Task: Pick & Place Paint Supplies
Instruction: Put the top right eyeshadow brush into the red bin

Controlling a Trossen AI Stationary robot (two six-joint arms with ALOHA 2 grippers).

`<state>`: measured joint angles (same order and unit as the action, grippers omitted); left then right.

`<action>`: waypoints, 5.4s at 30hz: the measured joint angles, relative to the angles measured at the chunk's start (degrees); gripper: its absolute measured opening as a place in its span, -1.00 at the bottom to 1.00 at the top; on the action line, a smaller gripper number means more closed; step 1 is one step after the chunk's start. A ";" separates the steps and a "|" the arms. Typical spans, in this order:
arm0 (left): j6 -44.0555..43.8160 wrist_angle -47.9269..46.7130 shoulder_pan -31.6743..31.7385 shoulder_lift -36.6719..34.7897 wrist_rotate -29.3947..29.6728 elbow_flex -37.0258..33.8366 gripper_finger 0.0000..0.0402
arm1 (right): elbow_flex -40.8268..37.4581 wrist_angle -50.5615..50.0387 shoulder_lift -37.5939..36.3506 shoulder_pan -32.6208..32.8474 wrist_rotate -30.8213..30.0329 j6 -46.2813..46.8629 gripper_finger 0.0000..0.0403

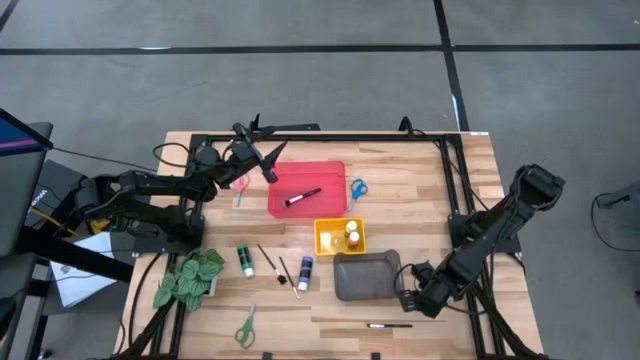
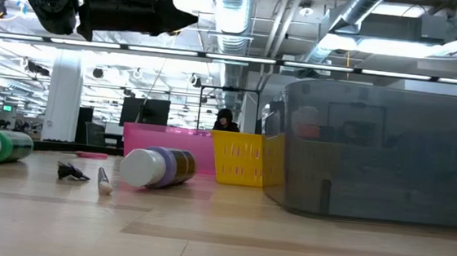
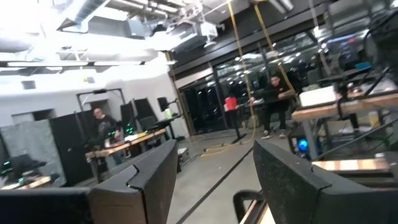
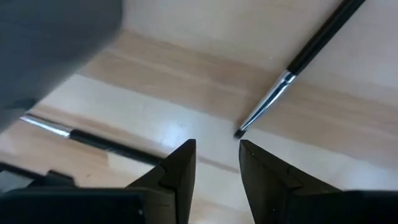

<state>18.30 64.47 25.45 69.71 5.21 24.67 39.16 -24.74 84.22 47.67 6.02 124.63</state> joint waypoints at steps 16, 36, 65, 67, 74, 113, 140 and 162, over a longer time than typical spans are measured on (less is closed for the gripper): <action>-1.22 0.95 -0.01 0.00 -4.19 0.01 0.02 | 0.07 0.20 3.06 1.83 -0.49 -0.11 -0.44; -1.24 1.17 -0.04 0.00 -5.70 0.02 0.02 | 0.48 0.43 5.38 1.83 0.08 -1.17 -0.97; -1.24 1.21 -0.07 0.00 -5.72 0.02 0.02 | 7.65 -18.88 1.42 3.38 -3.66 -1.80 -1.00; -1.24 1.19 -0.07 0.00 -5.72 0.02 0.02 | 9.27 -21.72 0.44 3.37 -5.19 -1.86 -1.00; -1.22 1.19 -0.07 0.00 -5.72 0.02 0.02 | 12.79 -32.33 -2.17 3.52 -9.90 -2.24 -1.00; -1.22 -1.62 -0.04 0.00 -5.72 0.02 0.02 | 14.01 -50.90 -18.84 -18.05 -49.22 -58.06 -1.00; -18.59 -9.11 -2.82 0.00 -26.25 0.02 0.02 | 14.03 3.19 -4.61 -38.65 -58.09 -131.91 -1.00; -15.66 12.40 -12.94 18.22 -18.65 1.11 0.02 | 14.00 28.92 1.26 -43.62 -33.93 -147.89 -1.00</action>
<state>2.64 76.87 12.51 87.93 -13.44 25.78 53.16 4.18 85.49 4.04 -27.92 -23.26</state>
